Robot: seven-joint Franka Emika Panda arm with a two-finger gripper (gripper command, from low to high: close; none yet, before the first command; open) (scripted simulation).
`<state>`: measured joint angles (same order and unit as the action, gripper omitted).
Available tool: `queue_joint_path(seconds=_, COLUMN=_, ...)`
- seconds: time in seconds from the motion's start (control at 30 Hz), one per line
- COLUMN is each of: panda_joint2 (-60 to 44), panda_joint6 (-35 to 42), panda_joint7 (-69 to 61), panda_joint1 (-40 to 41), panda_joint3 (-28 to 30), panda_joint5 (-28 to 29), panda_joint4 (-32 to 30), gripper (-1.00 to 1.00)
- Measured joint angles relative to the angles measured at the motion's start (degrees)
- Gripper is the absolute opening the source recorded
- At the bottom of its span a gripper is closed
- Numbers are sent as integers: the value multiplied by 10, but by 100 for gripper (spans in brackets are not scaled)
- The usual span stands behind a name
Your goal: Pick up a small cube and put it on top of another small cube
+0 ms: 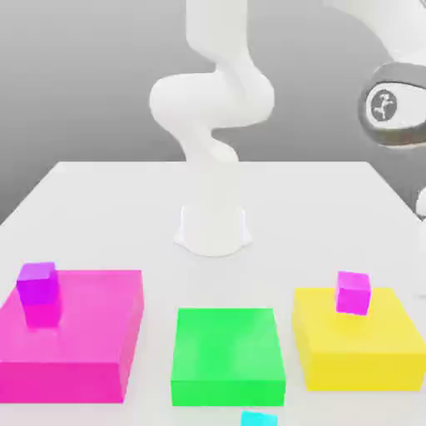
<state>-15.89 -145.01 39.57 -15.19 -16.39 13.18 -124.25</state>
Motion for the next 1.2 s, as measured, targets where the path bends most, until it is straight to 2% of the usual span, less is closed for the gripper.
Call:
queue_joint_path(seconds=0.13, panda_joint2=-82, panda_joint6=-18, panda_joint7=-11, panda_joint1=-28, panda_joint3=-14, panda_joint5=14, panda_joint4=10, gripper=0)
queue_joint_path(seconds=0.27, panda_joint2=-166, panda_joint6=-69, panda_joint7=5, panda_joint1=-57, panda_joint3=10, panda_joint5=45, panda_joint4=28, gripper=0)
queue_joint_path(seconds=0.3, panda_joint2=-182, panda_joint6=-81, panda_joint7=10, panda_joint1=-63, panda_joint3=17, panda_joint5=51, panda_joint4=32, gripper=-100)
queue_joint_path(seconds=0.53, panda_joint2=-183, panda_joint6=-82, panda_joint7=9, panda_joint1=-63, panda_joint3=17, panda_joint5=51, panda_joint4=32, gripper=-100)
queue_joint_path(seconds=0.7, panda_joint2=-98, panda_joint6=-24, panda_joint7=-23, panda_joint1=-31, panda_joint3=-18, panda_joint5=2, panda_joint4=8, gripper=-100)
queue_joint_path(seconds=1.1, panda_joint2=75, panda_joint6=22, panda_joint7=11, panda_joint1=128, panda_joint3=135, panda_joint5=-26, panda_joint4=-109, gripper=-100)
queue_joint_path(seconds=1.2, panda_joint2=121, panda_joint6=33, panda_joint7=22, panda_joint1=198, panda_joint3=177, panda_joint5=-33, panda_joint4=-142, gripper=-100)
